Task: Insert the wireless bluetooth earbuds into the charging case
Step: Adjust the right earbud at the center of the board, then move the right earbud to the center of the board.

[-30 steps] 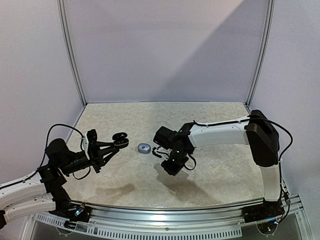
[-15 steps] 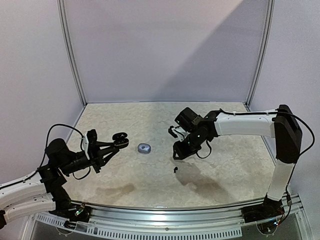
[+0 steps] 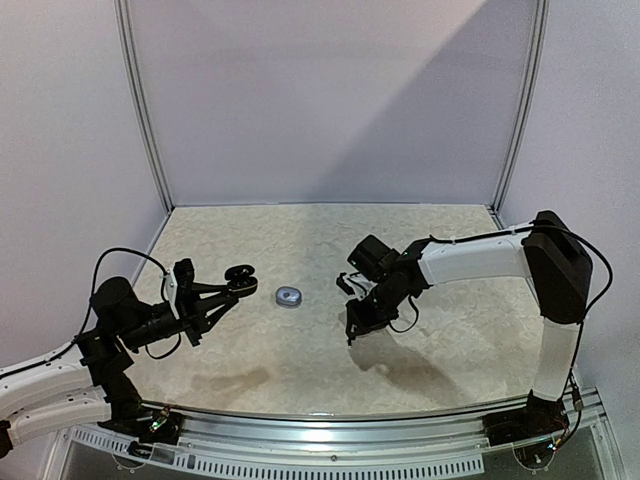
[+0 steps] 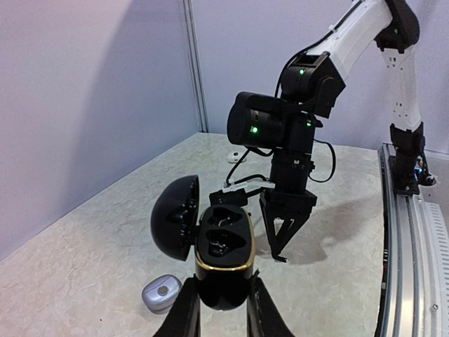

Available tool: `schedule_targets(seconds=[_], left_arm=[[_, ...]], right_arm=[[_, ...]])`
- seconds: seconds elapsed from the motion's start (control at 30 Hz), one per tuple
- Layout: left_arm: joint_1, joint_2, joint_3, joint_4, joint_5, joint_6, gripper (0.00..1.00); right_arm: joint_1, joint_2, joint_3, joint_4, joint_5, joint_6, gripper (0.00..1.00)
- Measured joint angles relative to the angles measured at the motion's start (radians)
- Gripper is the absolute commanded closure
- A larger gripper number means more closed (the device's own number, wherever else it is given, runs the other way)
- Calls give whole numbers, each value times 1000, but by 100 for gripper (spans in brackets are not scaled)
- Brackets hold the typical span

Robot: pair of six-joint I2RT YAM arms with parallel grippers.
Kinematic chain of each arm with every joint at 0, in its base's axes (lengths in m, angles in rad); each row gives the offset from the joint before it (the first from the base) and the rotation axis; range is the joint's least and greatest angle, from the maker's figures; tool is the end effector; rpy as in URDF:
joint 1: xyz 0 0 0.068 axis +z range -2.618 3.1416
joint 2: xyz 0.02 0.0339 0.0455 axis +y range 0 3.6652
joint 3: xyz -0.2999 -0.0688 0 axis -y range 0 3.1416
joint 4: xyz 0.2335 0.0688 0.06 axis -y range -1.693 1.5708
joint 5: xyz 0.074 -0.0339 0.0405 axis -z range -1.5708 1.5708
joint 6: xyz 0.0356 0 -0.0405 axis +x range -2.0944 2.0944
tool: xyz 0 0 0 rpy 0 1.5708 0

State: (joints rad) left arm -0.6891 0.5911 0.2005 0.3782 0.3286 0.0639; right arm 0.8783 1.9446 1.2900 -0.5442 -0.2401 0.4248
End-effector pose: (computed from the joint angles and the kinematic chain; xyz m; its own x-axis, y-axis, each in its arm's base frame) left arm 0.0833 -0.0835 0.2459 0.0448 0.0414 -0.9981 0.8498 0.5238 0.0599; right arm 0.2430 0.3061 0.1970 -0.8728 -0.4251 -0.2399 -0.4863 0.7999 0.3516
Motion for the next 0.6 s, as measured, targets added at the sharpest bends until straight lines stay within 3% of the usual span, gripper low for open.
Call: schedule_targets(seconds=[0.37,0.6], left_arm=[[0,0,0,0,0,0,100],[0,0,0,0,0,0,100]], right_arm=[[-2,9,-19,12,-2,9,68],[-3,24,-15,14,-2,16,70]])
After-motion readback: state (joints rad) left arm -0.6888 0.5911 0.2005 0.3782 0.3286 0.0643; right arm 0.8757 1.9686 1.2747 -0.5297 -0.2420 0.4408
